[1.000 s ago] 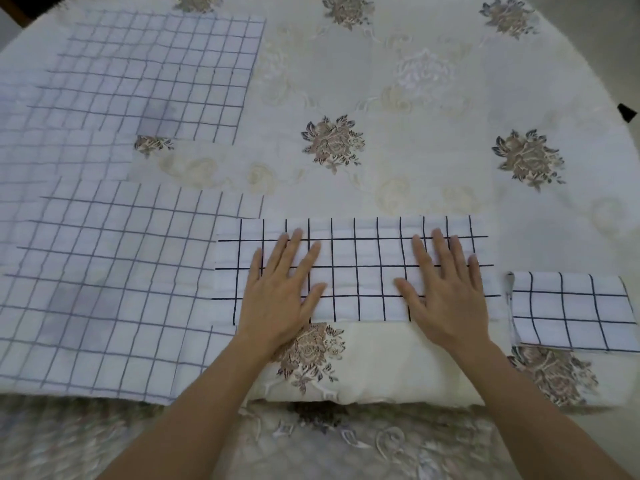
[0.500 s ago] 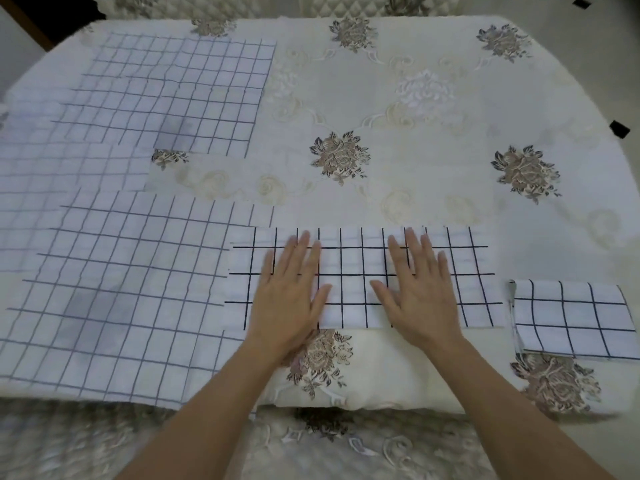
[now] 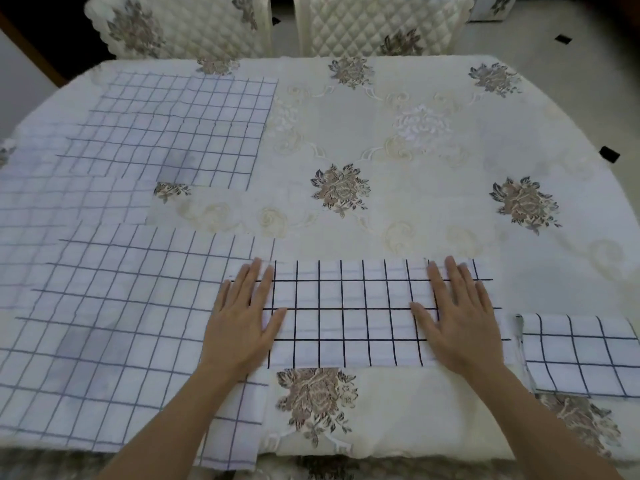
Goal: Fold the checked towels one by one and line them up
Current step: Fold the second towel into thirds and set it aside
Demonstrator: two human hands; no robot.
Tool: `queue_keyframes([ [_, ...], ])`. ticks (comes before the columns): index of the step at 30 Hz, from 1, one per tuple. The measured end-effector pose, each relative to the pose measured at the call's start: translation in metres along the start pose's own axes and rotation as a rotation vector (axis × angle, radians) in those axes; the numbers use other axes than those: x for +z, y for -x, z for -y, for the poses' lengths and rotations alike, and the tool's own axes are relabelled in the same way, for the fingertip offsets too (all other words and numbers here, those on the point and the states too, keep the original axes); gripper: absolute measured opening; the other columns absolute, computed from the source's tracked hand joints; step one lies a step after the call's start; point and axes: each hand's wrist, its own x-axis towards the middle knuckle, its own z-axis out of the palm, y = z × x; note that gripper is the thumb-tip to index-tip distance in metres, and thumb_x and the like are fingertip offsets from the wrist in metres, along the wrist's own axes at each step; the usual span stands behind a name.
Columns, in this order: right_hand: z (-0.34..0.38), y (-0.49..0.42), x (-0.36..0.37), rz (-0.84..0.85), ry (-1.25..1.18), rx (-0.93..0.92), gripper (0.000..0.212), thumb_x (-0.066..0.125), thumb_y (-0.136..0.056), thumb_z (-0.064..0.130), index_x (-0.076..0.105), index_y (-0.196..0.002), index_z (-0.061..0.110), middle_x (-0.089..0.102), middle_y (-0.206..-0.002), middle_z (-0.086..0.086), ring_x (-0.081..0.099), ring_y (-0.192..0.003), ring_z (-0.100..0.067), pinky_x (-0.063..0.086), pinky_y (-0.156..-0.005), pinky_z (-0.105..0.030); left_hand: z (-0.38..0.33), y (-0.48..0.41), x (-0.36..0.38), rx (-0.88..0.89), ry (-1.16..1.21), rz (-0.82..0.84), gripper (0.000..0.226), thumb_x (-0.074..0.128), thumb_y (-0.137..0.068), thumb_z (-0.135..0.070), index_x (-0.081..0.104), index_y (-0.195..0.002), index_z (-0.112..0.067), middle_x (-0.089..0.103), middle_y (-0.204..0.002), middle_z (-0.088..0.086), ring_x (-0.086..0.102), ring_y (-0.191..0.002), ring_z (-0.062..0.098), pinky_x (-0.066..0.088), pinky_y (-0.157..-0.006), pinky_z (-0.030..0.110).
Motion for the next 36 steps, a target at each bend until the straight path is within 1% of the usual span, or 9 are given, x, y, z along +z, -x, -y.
queue_keyframes([
  [6,0.007,0.005,-0.01,-0.029,-0.014,0.066,0.08,0.015,-0.097,0.066,0.014,-0.159,0.015,0.009,-0.167,-0.009,0.006,-0.154,-0.028,0.015,-0.122,-0.054,-0.017,0.006,-0.008,-0.046,-0.047,-0.02,0.073,0.016,-0.102,-0.056,0.004,-0.159,-0.012,-0.001,-0.168,0.005,-0.001,-0.154,0.019,0.01,-0.123,0.05],
  [11,0.064,0.032,-0.002,-0.006,-0.037,-0.08,0.079,0.024,-0.098,0.066,0.005,-0.16,0.021,-0.003,-0.168,-0.003,-0.005,-0.154,-0.024,0.004,-0.124,-0.049,-0.087,0.028,0.001,0.164,0.025,0.026,0.073,0.022,-0.103,-0.056,0.001,-0.159,-0.015,-0.002,-0.168,0.004,-0.002,-0.154,0.02,0.014,-0.121,0.05],
  [15,0.028,0.032,0.004,0.055,0.027,-0.006,0.082,0.013,-0.095,0.074,-0.001,-0.16,0.025,-0.01,-0.167,0.001,-0.011,-0.154,-0.02,0.003,-0.124,-0.045,-0.078,0.029,0.008,0.142,-0.018,0.068,0.076,0.022,-0.102,-0.06,0.002,-0.159,-0.015,-0.002,-0.168,0.003,-0.001,-0.154,0.019,0.012,-0.121,0.048],
  [20,-0.002,0.032,-0.005,0.072,0.044,0.017,0.085,0.011,-0.096,0.073,0.001,-0.16,0.018,-0.009,-0.167,-0.002,-0.008,-0.154,-0.02,0.001,-0.124,-0.039,-0.077,0.03,0.008,0.159,-0.02,0.063,0.077,0.024,-0.102,-0.06,0.003,-0.159,-0.013,-0.001,-0.168,0.003,0.001,-0.154,0.02,0.011,-0.121,0.048],
  [25,-0.005,0.031,-0.019,0.138,0.007,-0.01,0.083,0.003,-0.094,0.074,-0.013,-0.157,0.023,-0.022,-0.165,0.001,-0.021,-0.151,-0.016,-0.005,-0.123,-0.038,-0.081,0.029,0.001,0.137,-0.013,0.098,0.078,0.022,-0.101,-0.061,0.009,-0.159,-0.011,0.003,-0.168,0.005,0.004,-0.154,0.02,0.015,-0.119,0.051],
  [27,-0.01,0.038,-0.033,0.085,0.04,-0.021,0.079,0.015,-0.098,0.066,-0.002,-0.159,0.02,-0.01,-0.167,-0.003,-0.01,-0.154,-0.02,0.001,-0.123,-0.042,-0.092,0.025,-0.01,0.174,-0.009,0.093,0.079,0.024,-0.1,-0.061,0.009,-0.159,-0.01,0.005,-0.167,0.005,0.005,-0.154,0.02,0.014,-0.119,0.053],
  [30,-0.023,0.057,-0.054,-0.047,0.046,0.035,0.064,0.037,-0.099,0.047,0.037,-0.152,0.01,0.034,-0.158,-0.012,0.028,-0.148,-0.032,0.031,-0.117,-0.048,-0.126,0.001,-0.027,0.355,0.011,0.051,0.077,0.029,-0.1,-0.058,0.016,-0.158,-0.01,0.01,-0.167,0.005,0.012,-0.153,0.021,0.014,-0.119,0.052],
  [33,-0.039,0.076,-0.061,-0.149,0.011,0.146,0.047,0.052,-0.095,0.032,0.052,-0.136,0.009,0.058,-0.129,-0.013,0.057,-0.116,-0.034,0.052,-0.091,-0.047,-0.171,-0.038,-0.043,0.625,0.02,0.073,0.068,0.04,-0.1,-0.047,0.026,-0.157,-0.013,0.019,-0.164,0.003,0.027,-0.15,0.021,0.019,-0.122,0.051],
  [36,-0.046,0.086,-0.062,-0.155,-0.009,0.271,0.039,0.061,-0.089,0.03,0.061,-0.124,0.013,0.062,-0.107,-0.007,0.06,-0.089,-0.029,0.053,-0.067,-0.041,-0.216,-0.077,-0.048,0.89,-0.054,0.181,0.062,0.046,-0.1,-0.026,0.022,-0.157,-0.014,0.022,-0.164,0.005,0.023,-0.149,0.023,0.013,-0.123,0.045],
])
